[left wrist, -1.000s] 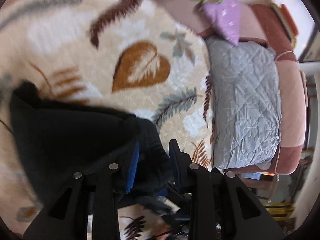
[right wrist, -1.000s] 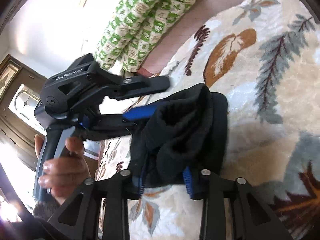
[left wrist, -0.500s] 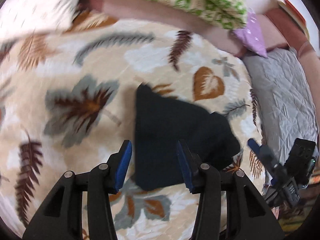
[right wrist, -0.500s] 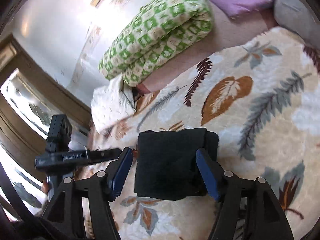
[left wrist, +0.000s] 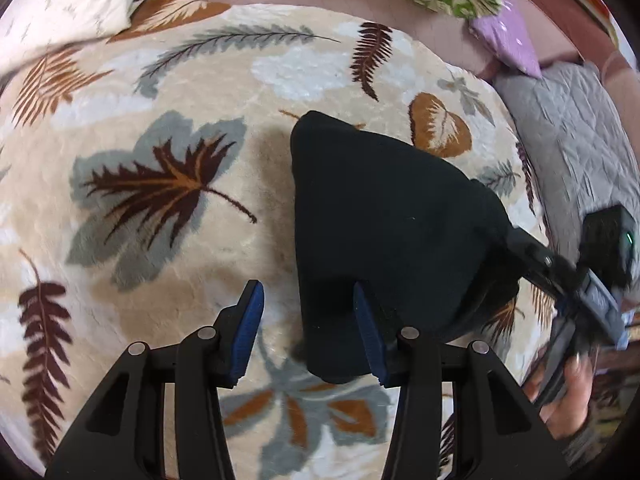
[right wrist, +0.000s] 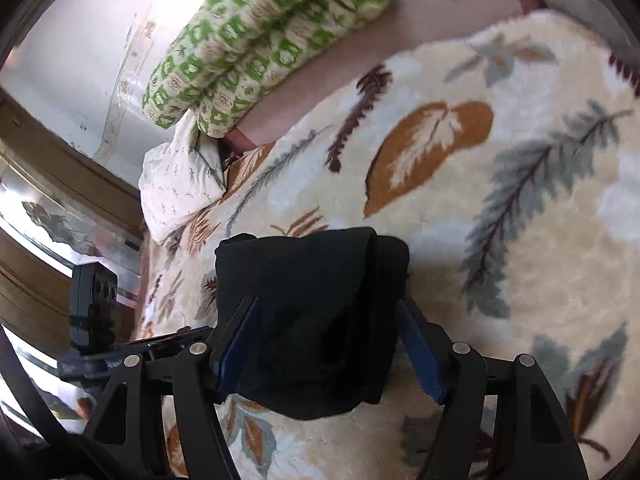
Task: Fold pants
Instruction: 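Fold the held edge over with the right tool toward the left tool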
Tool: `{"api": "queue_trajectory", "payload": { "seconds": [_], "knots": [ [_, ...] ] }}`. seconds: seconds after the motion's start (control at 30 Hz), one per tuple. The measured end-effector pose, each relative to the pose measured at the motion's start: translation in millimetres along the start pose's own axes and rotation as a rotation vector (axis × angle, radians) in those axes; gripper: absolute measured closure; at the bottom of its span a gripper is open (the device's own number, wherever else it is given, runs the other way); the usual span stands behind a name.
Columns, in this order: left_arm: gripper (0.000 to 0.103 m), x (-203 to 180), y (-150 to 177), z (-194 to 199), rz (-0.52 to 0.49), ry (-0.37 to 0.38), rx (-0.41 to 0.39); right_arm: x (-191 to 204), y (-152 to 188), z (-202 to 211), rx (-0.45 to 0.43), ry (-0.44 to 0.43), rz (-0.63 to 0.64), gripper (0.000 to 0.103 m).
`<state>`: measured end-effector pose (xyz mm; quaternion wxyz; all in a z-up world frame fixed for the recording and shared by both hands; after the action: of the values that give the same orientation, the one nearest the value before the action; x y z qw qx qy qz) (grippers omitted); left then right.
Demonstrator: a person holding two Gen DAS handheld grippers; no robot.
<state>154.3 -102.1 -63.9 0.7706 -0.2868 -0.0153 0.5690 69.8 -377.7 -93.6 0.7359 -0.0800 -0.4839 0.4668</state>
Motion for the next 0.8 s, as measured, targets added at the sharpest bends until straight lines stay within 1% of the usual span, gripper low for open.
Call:
{"api": "queue_trajectory", "payload": {
  "seconds": [0.03, 0.07, 0.17, 0.23, 0.33, 0.4, 0.47, 0.57, 0.6, 0.67, 0.73, 0.77, 0.8],
  "knots": [
    [0.058, 2, 1, -2, 0.001, 0.022, 0.011, -4, 1, -4, 0.012, -0.007, -0.017, 0.031],
    [0.058, 4, 1, -3, 0.005, 0.031, 0.019, -9, 2, -11, 0.044, -0.005, -0.026, 0.031],
    [0.058, 11, 2, -9, 0.041, 0.06, 0.047, -17, 8, -22, 0.084, 0.012, -0.001, 0.031],
    [0.058, 14, 1, -12, 0.083, 0.087, 0.064, -24, 10, -26, 0.096, 0.037, 0.008, 0.027],
    [0.058, 14, 0, -13, 0.101, 0.118, 0.067, -30, 9, -23, 0.091, -0.007, -0.026, 0.025],
    [0.058, 12, -2, -16, 0.09, 0.114, 0.07, -29, 7, -24, 0.104, -0.044, -0.04, 0.025],
    [0.058, 11, -3, -21, 0.076, 0.118, 0.082, -22, 7, -29, 0.126, -0.05, 0.004, 0.025],
    [0.058, 8, -4, -29, 0.046, 0.115, 0.096, -16, 7, -37, 0.16, -0.083, 0.026, 0.025],
    [0.057, 6, -3, -32, 0.035, 0.111, 0.099, -15, 8, -40, 0.17, -0.09, 0.036, 0.023],
    [0.057, 2, -4, -37, 0.022, 0.102, 0.094, -13, 10, -48, 0.202, -0.077, 0.068, 0.023],
    [0.057, -3, -4, -37, 0.032, 0.104, 0.059, -14, 11, -50, 0.207, -0.084, 0.069, 0.022],
    [0.058, -3, -4, -37, 0.036, 0.102, 0.048, -14, 12, -50, 0.204, -0.089, 0.071, 0.024],
    [0.059, -7, -2, -37, 0.039, 0.097, 0.03, -14, 12, -49, 0.203, -0.086, 0.076, 0.032]
  ]
}}
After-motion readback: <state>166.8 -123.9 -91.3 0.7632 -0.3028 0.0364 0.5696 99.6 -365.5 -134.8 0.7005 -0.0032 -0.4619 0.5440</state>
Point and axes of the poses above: each gripper's, at about its wrist camera, not at the fingertips, and z roughly against the way its jaws point, x to its left, y to its underside, the point moved 2 cm from there along -z, roughly the way its jaws point, and after that the axes turned 12 degrees about -x, right-handed, at the moved point
